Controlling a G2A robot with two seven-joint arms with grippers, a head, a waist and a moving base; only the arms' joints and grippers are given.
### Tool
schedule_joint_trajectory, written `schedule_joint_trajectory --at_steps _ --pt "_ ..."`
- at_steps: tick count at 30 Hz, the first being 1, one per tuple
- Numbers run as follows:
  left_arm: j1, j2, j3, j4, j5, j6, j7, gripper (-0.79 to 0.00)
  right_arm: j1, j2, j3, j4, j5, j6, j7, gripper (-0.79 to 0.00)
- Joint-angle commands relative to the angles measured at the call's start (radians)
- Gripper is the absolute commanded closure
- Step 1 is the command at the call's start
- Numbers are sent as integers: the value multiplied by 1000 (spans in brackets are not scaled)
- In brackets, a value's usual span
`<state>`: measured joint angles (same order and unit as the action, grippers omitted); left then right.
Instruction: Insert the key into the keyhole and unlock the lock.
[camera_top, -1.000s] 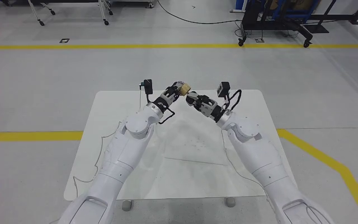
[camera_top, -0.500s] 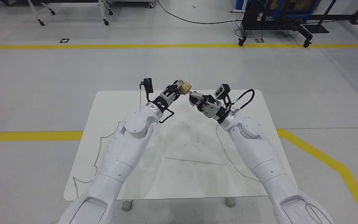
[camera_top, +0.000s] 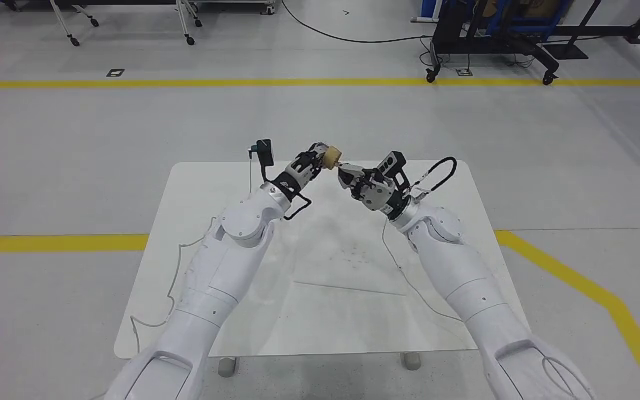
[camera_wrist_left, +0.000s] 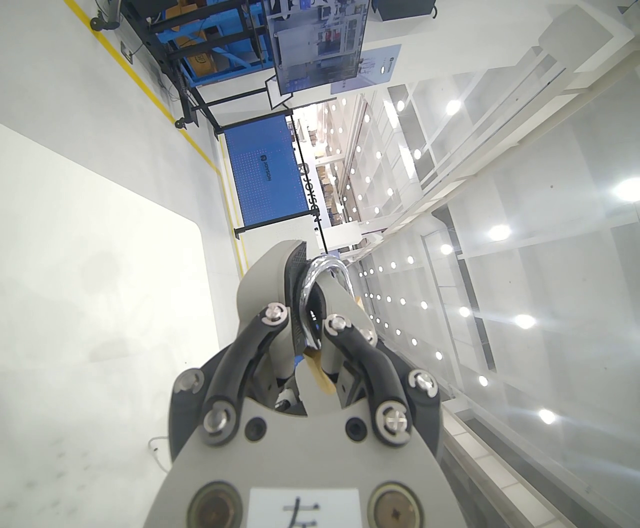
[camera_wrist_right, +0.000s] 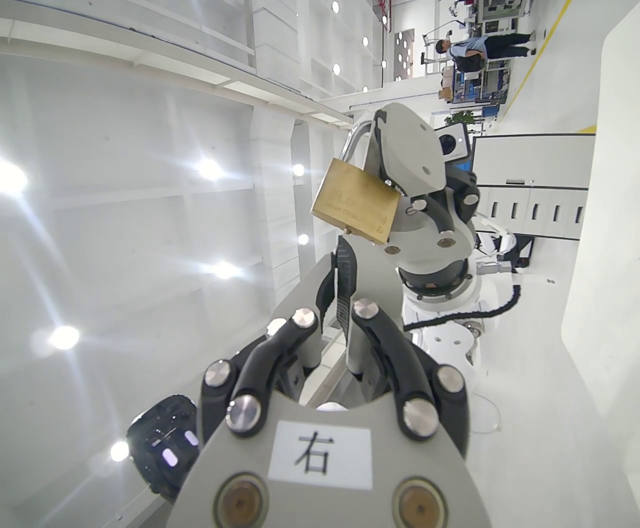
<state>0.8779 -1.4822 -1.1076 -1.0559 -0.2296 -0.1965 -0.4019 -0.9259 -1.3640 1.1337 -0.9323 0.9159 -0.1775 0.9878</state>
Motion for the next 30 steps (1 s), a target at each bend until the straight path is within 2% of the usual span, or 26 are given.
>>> schedule_joint_trajectory --at_steps 1,12,14,22,23,26,30 --pt "0 0 0 0 0 0 0 0 4 -3 -2 11 12 7 7 0" --pt "0 0 0 0 0 0 0 0 19 -10 -7 38 -18 0 -22 0" --pt "0 0 0 0 0 0 0 0 19 -11 -7 34 -25 -4 -28 -83" --pt "0 0 0 0 0 0 0 0 15 -13 0 25 -27 -3 -30 -58" --pt "0 0 0 0 0 0 0 0 14 -14 1 24 -27 -1 -28 -28" --pt "0 0 0 0 0 0 0 0 16 -15 1 28 -23 8 -29 0" --pt "0 0 0 0 0 0 0 0 19 -21 2 42 18 30 0 0"
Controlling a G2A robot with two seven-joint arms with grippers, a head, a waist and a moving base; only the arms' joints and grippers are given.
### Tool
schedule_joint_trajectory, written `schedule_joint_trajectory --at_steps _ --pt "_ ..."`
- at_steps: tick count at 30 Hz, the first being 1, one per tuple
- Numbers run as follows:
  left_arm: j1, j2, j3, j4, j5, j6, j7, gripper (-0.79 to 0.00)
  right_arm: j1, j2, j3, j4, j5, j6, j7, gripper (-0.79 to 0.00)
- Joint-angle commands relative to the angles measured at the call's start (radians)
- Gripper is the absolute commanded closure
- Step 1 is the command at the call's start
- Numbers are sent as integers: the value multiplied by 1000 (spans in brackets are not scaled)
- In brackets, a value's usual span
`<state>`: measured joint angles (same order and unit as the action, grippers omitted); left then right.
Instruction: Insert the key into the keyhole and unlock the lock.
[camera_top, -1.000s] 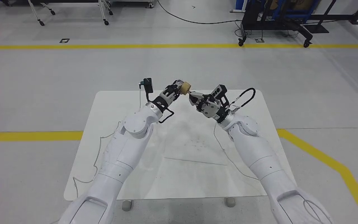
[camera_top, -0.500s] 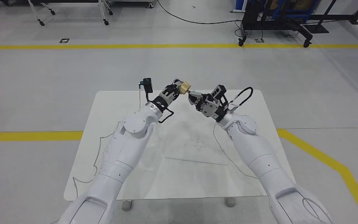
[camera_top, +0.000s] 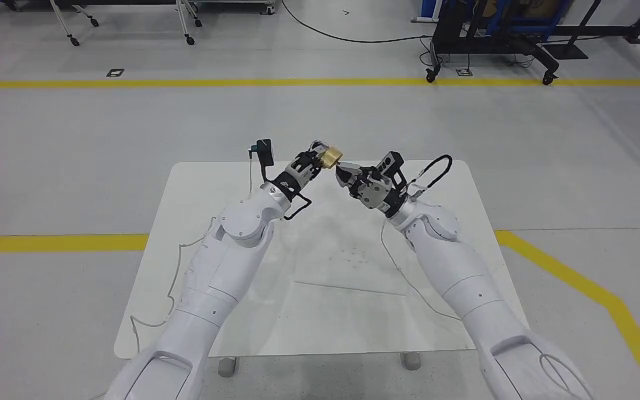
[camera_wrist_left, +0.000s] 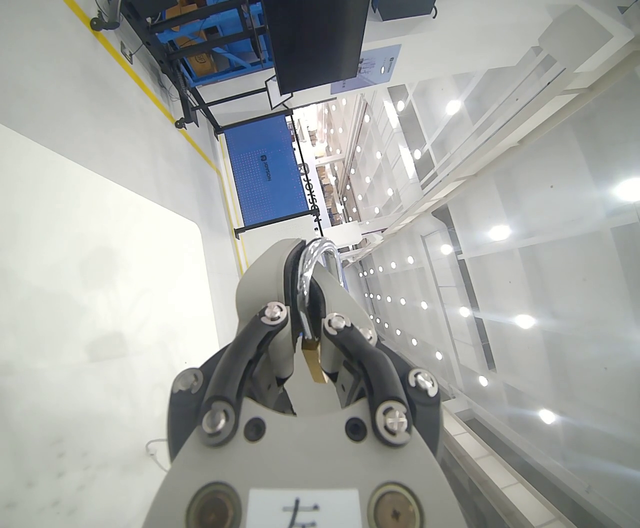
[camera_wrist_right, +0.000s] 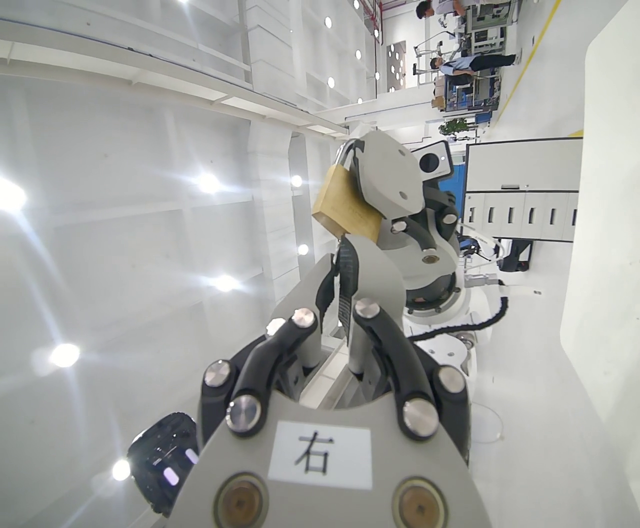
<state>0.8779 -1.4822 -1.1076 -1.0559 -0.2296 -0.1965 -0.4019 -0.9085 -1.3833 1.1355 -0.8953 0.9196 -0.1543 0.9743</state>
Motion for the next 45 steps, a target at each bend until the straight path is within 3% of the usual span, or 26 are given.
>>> schedule_joint_trajectory --at_steps 1,11,12,13,16,18,30,36,45 --pt "0 0 0 0 0 0 0 0 3 -3 0 10 26 15 25 0" --pt "0 0 0 0 0 0 0 0 27 -22 11 97 197 107 191 0" --pt "0 0 0 0 0 0 0 0 31 -24 10 108 199 106 196 -68" --pt "0 0 0 0 0 0 0 0 36 -25 9 118 193 101 193 -265" --pt "0 0 0 0 0 0 0 0 48 -28 3 130 179 94 200 -665" --pt "0 0 0 0 0 0 0 0 54 -29 -1 136 162 86 199 -785" --pt "26 5 -11 -43 51 32 50 0 14 5 73 67 50 0 170 -785" --pt "12 13 11 -10 214 80 61 0 -41 46 153 -40 -88 -15 124 -785" --pt "-2 41 90 46 512 228 -219 0 -41 46 153 -40 -88 -15 124 -785"
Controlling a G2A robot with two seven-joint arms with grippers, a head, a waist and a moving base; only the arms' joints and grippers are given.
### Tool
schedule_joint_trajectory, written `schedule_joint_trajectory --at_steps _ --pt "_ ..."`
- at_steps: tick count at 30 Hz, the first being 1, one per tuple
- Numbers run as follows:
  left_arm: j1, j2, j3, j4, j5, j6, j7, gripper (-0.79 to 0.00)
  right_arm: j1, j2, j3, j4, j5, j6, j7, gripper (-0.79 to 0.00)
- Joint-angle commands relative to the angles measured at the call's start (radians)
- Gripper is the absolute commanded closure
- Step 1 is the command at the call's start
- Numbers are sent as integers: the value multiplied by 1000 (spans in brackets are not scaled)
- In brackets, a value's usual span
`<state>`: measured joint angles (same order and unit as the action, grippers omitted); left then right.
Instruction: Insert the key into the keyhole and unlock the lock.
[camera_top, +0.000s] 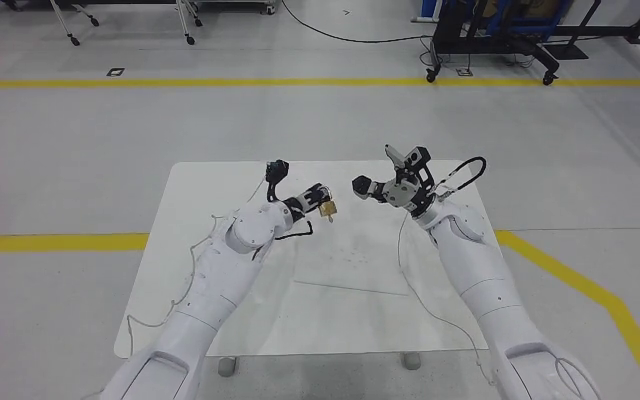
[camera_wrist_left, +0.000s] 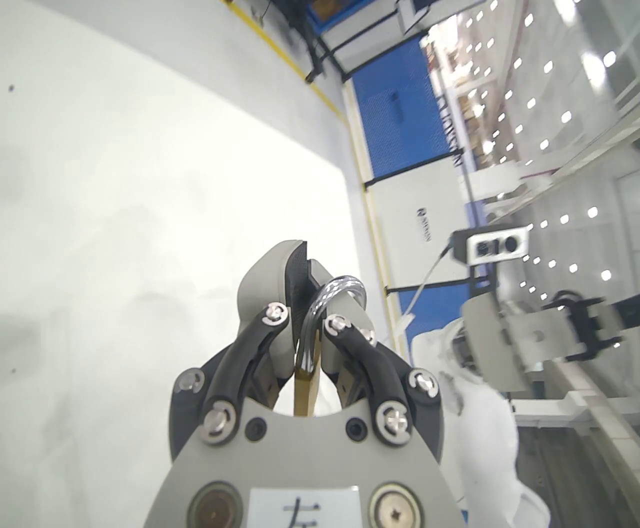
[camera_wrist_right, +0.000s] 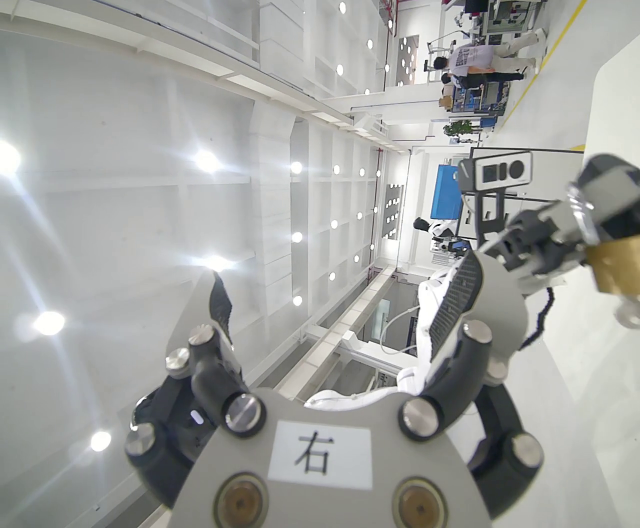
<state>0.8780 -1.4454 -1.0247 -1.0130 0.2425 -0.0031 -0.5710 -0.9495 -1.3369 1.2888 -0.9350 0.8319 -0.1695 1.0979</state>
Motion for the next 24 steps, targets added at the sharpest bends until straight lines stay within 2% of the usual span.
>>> schedule_joint_trajectory --at_steps 1,7,8,9,17,21,24 --pt "-4 8 10 4 68 61 -72 0 0 0 0 0 0 0 0 -785" --pt "6 20 24 -22 159 114 -133 0 0 0 0 0 0 0 0 -785" --pt "6 21 27 -24 169 126 -148 -292 0 0 0 0 0 0 0 -785" --pt "7 22 28 -23 170 144 -168 -785 0 0 0 0 0 0 0 -785" --pt "3 27 -10 -64 81 224 -272 -785 0 0 0 0 0 0 0 -785" --pt "4 29 -63 -92 -28 222 -265 -785 0 0 0 0 0 0 0 -785" --pt "6 31 -118 -113 -109 201 -208 -785 -21 4 27 -22 36 -1 -16 -785"
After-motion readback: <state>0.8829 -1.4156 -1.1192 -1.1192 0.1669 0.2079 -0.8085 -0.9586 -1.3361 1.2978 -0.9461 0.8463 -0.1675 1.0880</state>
